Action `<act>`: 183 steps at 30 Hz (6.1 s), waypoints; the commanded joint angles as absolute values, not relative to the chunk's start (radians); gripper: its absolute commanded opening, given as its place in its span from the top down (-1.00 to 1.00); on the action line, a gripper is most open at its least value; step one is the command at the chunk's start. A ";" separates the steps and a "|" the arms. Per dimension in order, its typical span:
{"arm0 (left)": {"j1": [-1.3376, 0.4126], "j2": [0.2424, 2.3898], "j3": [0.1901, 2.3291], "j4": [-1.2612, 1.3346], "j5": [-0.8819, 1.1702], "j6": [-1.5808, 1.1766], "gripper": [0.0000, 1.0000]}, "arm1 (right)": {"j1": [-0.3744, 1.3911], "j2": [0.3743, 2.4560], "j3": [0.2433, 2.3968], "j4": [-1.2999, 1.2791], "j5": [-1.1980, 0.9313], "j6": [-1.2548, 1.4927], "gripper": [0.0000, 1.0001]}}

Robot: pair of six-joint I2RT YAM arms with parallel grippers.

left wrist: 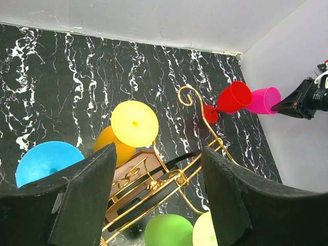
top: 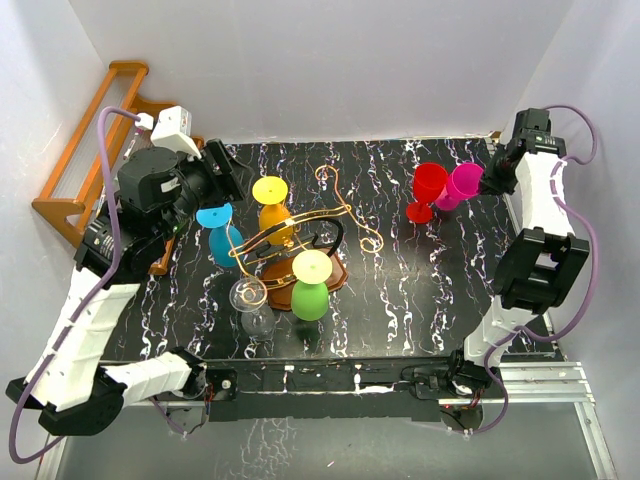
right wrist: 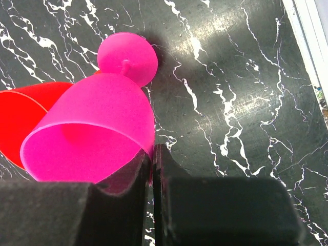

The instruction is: Take the wine glass off the wine glass rack

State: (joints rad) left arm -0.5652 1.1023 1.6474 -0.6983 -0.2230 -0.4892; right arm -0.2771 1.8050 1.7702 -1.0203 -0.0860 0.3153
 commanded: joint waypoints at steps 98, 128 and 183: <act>-0.565 0.942 1.520 -0.750 -0.288 -0.506 -0.31 | 0.653 1.995 2.278 -0.898 -0.369 0.541 0.25; -0.565 0.940 1.496 -0.739 -0.297 -0.499 -0.32 | 0.696 1.999 2.267 -0.841 -0.381 0.553 0.26; -0.566 0.933 1.525 -0.763 -0.287 -0.526 -0.31 | 0.629 1.808 1.918 -0.333 -0.415 0.809 0.85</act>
